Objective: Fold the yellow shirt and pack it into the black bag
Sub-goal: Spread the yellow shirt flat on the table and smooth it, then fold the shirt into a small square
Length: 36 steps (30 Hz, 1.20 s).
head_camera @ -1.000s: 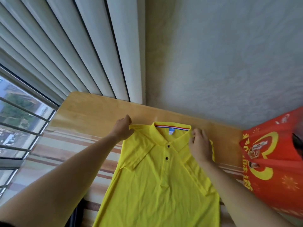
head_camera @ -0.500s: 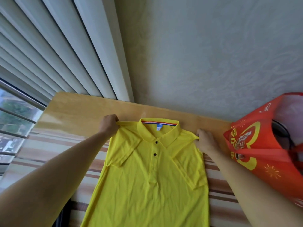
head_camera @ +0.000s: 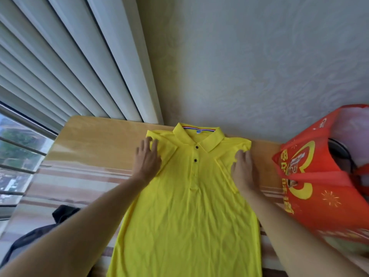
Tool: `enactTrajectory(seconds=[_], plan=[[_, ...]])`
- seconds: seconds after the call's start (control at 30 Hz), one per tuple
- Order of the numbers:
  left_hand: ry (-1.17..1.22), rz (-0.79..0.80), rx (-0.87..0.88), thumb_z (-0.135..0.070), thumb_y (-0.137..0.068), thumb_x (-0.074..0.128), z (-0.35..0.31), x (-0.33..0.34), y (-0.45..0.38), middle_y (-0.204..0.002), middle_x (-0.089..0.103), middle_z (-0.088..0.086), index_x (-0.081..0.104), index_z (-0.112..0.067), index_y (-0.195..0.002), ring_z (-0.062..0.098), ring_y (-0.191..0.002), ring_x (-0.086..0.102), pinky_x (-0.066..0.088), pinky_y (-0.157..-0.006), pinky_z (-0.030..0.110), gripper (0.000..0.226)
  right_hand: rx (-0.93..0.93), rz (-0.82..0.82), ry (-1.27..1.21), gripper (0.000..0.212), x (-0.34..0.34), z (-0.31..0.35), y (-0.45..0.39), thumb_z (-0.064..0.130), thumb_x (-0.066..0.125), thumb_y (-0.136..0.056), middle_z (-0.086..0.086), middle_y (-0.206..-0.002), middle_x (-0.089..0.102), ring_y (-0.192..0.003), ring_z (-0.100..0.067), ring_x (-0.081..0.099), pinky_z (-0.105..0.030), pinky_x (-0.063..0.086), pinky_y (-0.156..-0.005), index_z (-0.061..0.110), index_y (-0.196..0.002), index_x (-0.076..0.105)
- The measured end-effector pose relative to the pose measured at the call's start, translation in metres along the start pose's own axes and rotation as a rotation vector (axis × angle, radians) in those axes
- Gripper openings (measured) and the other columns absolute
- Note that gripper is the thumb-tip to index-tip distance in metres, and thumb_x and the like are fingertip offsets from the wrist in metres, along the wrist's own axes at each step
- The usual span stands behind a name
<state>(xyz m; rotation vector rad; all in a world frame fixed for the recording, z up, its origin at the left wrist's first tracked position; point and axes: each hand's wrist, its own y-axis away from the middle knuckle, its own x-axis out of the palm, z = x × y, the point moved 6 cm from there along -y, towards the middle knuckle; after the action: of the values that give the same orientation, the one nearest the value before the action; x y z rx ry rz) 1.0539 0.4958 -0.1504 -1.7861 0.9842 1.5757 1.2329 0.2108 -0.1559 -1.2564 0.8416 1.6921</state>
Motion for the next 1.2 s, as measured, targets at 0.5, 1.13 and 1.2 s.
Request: enactTrajectory(seconds=[0.5,1.13,1.2], plan=[[-0.113,0.17,0.176,-0.037,-0.09,0.058,-0.005,0.027,0.138,-0.156,0.03,0.016,0.027,-0.03,-0.154,0.034,-0.143,0.03,0.033,-0.112,0.051,0.072,-0.045,0.103,0.045,0.025,-0.003,-0.008,0.136,0.005,0.068,-0.073,-0.015,-0.098,0.059,-0.091,-0.037,0.062,-0.045,0.055,-0.07,0.004,-0.098,0.065],[0.126,0.302,-0.675,-0.008,-0.087,0.044,0.085,0.033,0.402,-0.122,0.055,0.022,0.051,-0.002,-0.114,0.041,-0.116,0.051,0.045,-0.094,0.046,0.028,0.396,0.251,0.047,0.037,0.008,-0.101,0.367,0.015,0.068,-0.083,-0.023,-0.109,0.056,-0.099,-0.04,0.06,-0.046,0.054,-0.078,0.0,-0.111,0.05],[0.075,0.347,-0.663,-0.012,-0.087,0.047,0.086,0.031,0.407,-0.123,0.056,0.02,0.056,-0.002,-0.12,0.038,-0.116,0.052,0.046,-0.095,0.042,0.035,0.468,0.278,0.021,0.039,0.008,-0.109,0.382,0.025,0.064,-0.088,-0.021,-0.117,0.056,-0.108,-0.039,0.058,-0.047,0.053,-0.086,0.002,-0.115,0.049]])
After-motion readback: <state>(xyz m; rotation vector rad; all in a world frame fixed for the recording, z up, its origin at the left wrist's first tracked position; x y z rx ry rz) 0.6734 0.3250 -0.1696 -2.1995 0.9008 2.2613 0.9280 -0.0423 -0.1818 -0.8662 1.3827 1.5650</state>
